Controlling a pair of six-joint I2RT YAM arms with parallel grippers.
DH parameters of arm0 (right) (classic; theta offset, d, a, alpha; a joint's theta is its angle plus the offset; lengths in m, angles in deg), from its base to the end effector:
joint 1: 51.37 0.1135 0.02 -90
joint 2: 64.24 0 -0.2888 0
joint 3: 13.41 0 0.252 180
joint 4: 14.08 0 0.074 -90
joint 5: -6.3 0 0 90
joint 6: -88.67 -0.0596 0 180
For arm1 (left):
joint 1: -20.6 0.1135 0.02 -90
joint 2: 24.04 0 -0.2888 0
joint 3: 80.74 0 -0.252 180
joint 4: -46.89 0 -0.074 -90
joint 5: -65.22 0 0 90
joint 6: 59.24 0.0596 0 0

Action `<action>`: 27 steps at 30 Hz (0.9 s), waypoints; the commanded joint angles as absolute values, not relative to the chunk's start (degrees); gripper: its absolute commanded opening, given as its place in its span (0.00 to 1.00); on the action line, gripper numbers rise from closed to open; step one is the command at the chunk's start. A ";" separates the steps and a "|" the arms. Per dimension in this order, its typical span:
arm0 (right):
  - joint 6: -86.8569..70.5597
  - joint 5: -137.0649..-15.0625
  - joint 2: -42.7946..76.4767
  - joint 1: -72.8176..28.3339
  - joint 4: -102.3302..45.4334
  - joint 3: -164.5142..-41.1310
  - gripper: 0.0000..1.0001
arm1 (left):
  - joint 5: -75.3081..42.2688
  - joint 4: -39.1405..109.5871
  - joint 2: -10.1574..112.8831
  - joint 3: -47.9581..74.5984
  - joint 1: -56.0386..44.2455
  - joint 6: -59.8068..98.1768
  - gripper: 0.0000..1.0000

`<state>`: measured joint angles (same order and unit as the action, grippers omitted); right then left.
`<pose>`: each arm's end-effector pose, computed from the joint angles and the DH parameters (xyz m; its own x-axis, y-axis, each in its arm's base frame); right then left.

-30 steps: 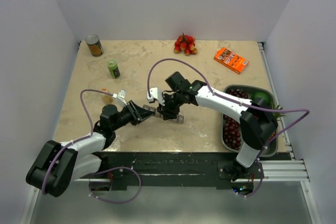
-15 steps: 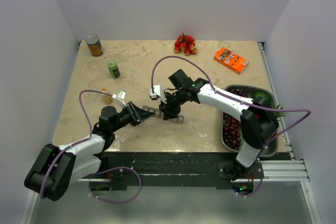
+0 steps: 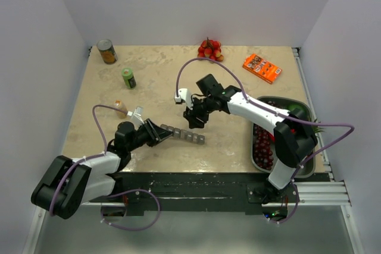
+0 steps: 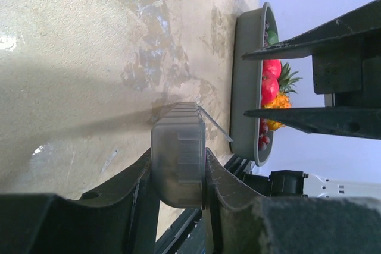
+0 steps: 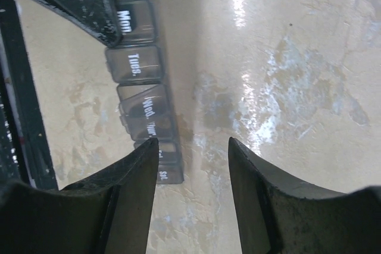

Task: Sort the pills into containers

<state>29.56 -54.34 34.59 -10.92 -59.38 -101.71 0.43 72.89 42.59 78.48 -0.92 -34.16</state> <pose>0.2724 0.2706 0.2486 -0.1424 -0.7094 -0.6902 -0.9883 0.1403 0.0598 0.1779 -0.0975 0.1544 -0.7721 -0.5764 -0.2677 0.0126 0.4073 -0.9132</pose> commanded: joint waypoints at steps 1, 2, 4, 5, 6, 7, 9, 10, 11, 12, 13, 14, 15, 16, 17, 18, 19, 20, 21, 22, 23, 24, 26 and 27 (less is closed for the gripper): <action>25.83 -59.44 32.70 -11.11 -55.72 -102.25 0.50 | -0.09 76.71 43.37 78.63 -0.93 -32.96 0.00; 25.56 -59.71 33.75 -11.03 -55.19 -102.25 0.48 | -0.08 77.06 43.63 78.63 -0.93 -33.04 0.00; 24.95 -59.45 34.63 -11.03 -55.36 -103.04 0.44 | 0.09 77.24 43.98 78.72 -0.93 -33.04 0.00; 25.38 -58.14 35.33 -11.03 -56.58 -103.39 0.44 | 0.09 77.15 43.98 78.72 -0.93 -33.04 0.00; 27.12 -56.30 35.43 -10.94 -57.64 -104.17 0.44 | -0.08 77.07 43.98 78.98 -0.93 -33.04 0.00; 28.71 -51.41 35.34 -11.03 -58.78 -104.44 0.50 | -0.61 76.72 43.98 78.99 -0.93 -33.04 0.00; 34.31 -46.72 34.38 -10.68 -63.44 -104.97 0.65 | -1.13 76.54 44.07 79.07 -0.93 -32.96 0.00; 35.57 -45.48 33.94 -9.72 -64.06 -104.62 0.71 | -1.23 76.62 44.33 79.07 -0.93 -32.96 0.00; 36.71 -45.91 33.50 -9.10 -64.59 -103.75 0.76 | -1.23 76.63 44.51 78.99 -0.93 -32.96 0.00; 36.98 -46.69 32.89 -8.48 -64.16 -103.22 0.81 | -1.14 76.80 44.69 78.90 -0.93 -32.96 0.00; 36.64 -48.70 32.97 -7.35 -63.02 -102.78 0.82 | -1.05 77.15 45.04 78.90 -0.93 -32.96 0.00; 34.98 -50.64 33.23 -6.81 -62.05 -102.43 0.82 | -0.96 77.24 45.21 78.81 -0.84 -32.96 0.00; 34.36 -52.14 34.19 -6.29 -61.43 -102.42 0.82 | -0.79 77.33 45.30 78.64 -0.93 -32.96 0.00; 33.65 -53.54 34.81 -5.50 -60.38 -102.68 0.82 | -0.79 77.42 45.39 78.55 -0.93 -32.96 0.00; 32.08 -56.08 35.42 -5.23 -59.94 -103.38 0.82 | -0.70 77.42 45.39 78.55 -0.93 -32.96 0.00; 31.72 -56.80 36.73 -5.14 -59.85 -103.82 0.82 | -0.52 77.50 45.39 78.55 -0.93 -32.96 0.00; 31.36 -57.59 37.18 -4.79 -59.58 -104.26 0.82 | -0.44 77.42 45.13 78.55 -0.93 -32.96 0.00; 30.93 -58.65 37.53 -4.61 -59.32 -104.62 0.81 | -0.44 77.33 44.95 78.63 -0.93 -32.96 0.00; 30.57 -58.92 37.89 -4.44 -59.23 -104.79 0.81 | -0.44 77.33 44.86 78.81 -0.93 -32.96 0.00; 30.48 -59.35 38.15 -4.26 -58.97 -104.71 0.80 | -0.44 77.33 44.69 78.81 -0.93 -32.96 0.00; 30.05 -59.79 38.24 -4.09 -58.71 -104.62 0.80 | -0.44 77.33 44.60 78.81 -0.93 -32.96 0.00; 29.69 -60.93 38.33 -4.00 -58.44 -104.53 0.79 | -0.44 77.33 44.69 78.81 -0.93 -33.04 0.00; 28.21 -62.86 37.98 -4.00 -57.13 -104.27 0.75 | -0.43 77.42 44.77 78.81 -0.93 -32.87 0.00; 27.76 -65.05 37.98 -4.00 -56.60 -104.18 0.68 | -0.35 77.50 44.95 78.81 -0.93 -32.87 0.00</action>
